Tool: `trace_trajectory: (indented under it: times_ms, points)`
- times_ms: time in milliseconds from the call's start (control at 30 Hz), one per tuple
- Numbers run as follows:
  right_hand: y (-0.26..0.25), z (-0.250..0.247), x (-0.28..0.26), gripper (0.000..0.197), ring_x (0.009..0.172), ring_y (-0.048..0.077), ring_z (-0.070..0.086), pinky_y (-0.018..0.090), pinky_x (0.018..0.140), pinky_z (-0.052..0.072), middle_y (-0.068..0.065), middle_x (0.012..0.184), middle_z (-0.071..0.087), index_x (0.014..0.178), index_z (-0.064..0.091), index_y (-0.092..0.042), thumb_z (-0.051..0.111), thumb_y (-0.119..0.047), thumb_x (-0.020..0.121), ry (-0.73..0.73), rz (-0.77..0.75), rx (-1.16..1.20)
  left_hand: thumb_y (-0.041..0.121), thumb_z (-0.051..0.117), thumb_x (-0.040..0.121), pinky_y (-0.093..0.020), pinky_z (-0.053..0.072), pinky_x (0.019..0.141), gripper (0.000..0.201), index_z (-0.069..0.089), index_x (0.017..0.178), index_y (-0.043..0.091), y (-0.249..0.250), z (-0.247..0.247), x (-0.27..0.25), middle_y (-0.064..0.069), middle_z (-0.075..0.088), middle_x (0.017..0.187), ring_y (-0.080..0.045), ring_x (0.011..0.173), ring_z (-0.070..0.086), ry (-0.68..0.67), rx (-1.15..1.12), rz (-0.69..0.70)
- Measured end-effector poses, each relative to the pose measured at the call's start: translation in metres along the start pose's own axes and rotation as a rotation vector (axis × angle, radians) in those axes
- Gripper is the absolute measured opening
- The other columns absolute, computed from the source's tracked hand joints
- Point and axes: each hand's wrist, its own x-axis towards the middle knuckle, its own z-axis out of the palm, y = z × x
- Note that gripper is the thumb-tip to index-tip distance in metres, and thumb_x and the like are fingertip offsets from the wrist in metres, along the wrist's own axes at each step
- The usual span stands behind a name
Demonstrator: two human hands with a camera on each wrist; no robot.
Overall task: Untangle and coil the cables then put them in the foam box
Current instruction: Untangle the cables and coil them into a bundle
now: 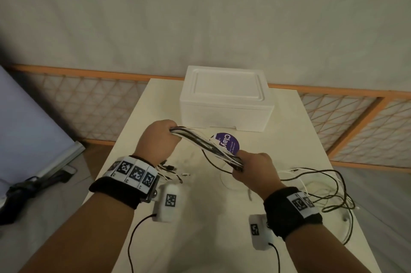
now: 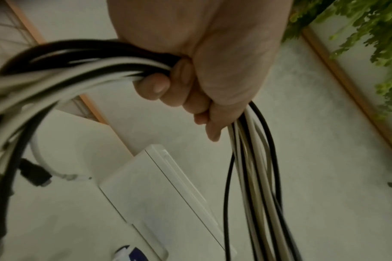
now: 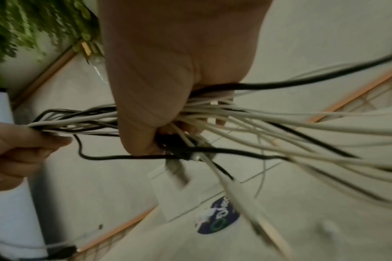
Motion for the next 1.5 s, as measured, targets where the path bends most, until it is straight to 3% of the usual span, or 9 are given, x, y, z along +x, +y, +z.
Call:
trace_trajectory:
  times_ms: [133,267,333,633,767,900,1133,1267,1500]
  points:
    - [0.026,0.012,-0.008,0.022,0.065,0.018,0.061,0.033,0.078,0.042,-0.005,0.064,0.063,0.089,0.058,-0.027,0.063,-0.045,0.076,0.085,-0.007,-0.081,0.010,0.057,0.082,-0.036,0.041,0.056,0.012,0.061,0.071,0.007,-0.001,0.007,0.003,-0.008,0.056,0.062,-0.028,0.060,0.053,-0.014,0.037,0.002]
    - [0.089,0.025,-0.043,0.024,0.092,0.018,0.063,0.033,0.084,0.039,-0.003,0.083,0.067,0.101,0.054,-0.028,0.053,-0.032,0.077,-0.204,0.236,-0.295,0.011,0.056,0.089,-0.033,0.031,0.056,0.018,0.063,0.076,0.001,-0.022,-0.012,0.021,-0.009,0.056,0.068,-0.030,0.069,0.053,0.126,0.051,-0.058]
    - [0.124,0.030,-0.067,0.020,0.087,0.016,0.063,0.031,0.082,0.040,-0.005,0.074,0.061,0.096,0.056,-0.029,0.049,-0.027,0.078,-0.296,0.342,-0.379,0.013,0.055,0.089,-0.032,0.029,0.052,0.021,0.060,0.072,0.002,-0.031,-0.019,0.026,-0.007,0.052,0.063,-0.031,0.066,0.052,0.098,0.123,-0.049]
    - [0.219,-0.003,-0.118,0.006,0.073,0.018,0.050,0.035,0.075,0.040,-0.008,0.074,0.051,0.081,0.055,-0.028,0.051,-0.033,0.081,0.010,0.774,-0.433,0.013,0.056,0.090,-0.032,0.033,0.061,0.019,0.060,0.073,0.006,-0.052,-0.015,0.024,-0.006,0.052,0.062,-0.030,0.067,0.051,0.121,0.133,-0.121]
    - [0.237,-0.019,-0.124,0.057,0.100,0.032,0.053,0.048,0.087,0.047,0.006,0.111,0.060,0.114,0.054,-0.029,0.075,-0.053,0.067,-0.099,0.972,-0.287,0.012,0.055,0.090,-0.035,0.037,0.063,0.020,0.063,0.077,-0.001,-0.056,-0.016,0.022,-0.018,0.057,0.069,-0.034,0.069,0.053,0.164,0.108,-0.171]
    - [0.183,-0.034,-0.072,0.095,0.118,0.032,0.047,0.053,0.096,0.043,0.007,0.132,0.050,0.141,0.032,-0.029,0.082,-0.038,0.061,-0.330,0.773,-0.120,0.012,0.054,0.087,-0.033,0.036,0.063,0.016,0.059,0.073,0.008,-0.033,0.004,0.015,-0.009,0.055,0.070,-0.030,0.070,0.051,0.083,0.175,-0.070]
    - [-0.012,-0.054,0.007,0.082,0.141,0.016,0.023,0.055,0.117,0.006,-0.002,0.151,0.030,0.147,0.025,-0.026,0.066,-0.035,0.077,-0.016,0.009,0.032,0.015,0.057,0.084,-0.032,0.043,0.066,0.011,0.056,0.073,0.018,0.012,0.038,-0.008,-0.002,0.059,0.072,-0.029,0.078,0.060,-0.023,0.161,0.096]
    - [-0.074,-0.040,0.027,0.073,0.112,0.023,0.056,0.038,0.094,0.047,0.009,0.126,0.058,0.148,0.021,-0.017,0.055,-0.009,0.084,-0.173,-0.232,0.279,0.012,0.059,0.083,-0.036,0.050,0.068,0.021,0.051,0.103,0.013,0.030,0.050,-0.019,-0.003,0.065,0.085,-0.023,0.079,0.063,-0.141,0.074,0.132]
    - [-0.073,-0.033,0.041,0.022,0.087,0.021,0.062,0.037,0.075,0.051,0.003,0.094,0.065,0.105,0.058,-0.014,0.043,-0.028,0.096,-0.244,-0.267,0.120,0.007,0.067,0.078,-0.024,0.046,0.058,0.048,0.030,0.106,0.020,0.003,0.037,-0.028,-0.006,0.059,0.085,-0.009,0.064,0.053,-0.371,-0.251,0.075]
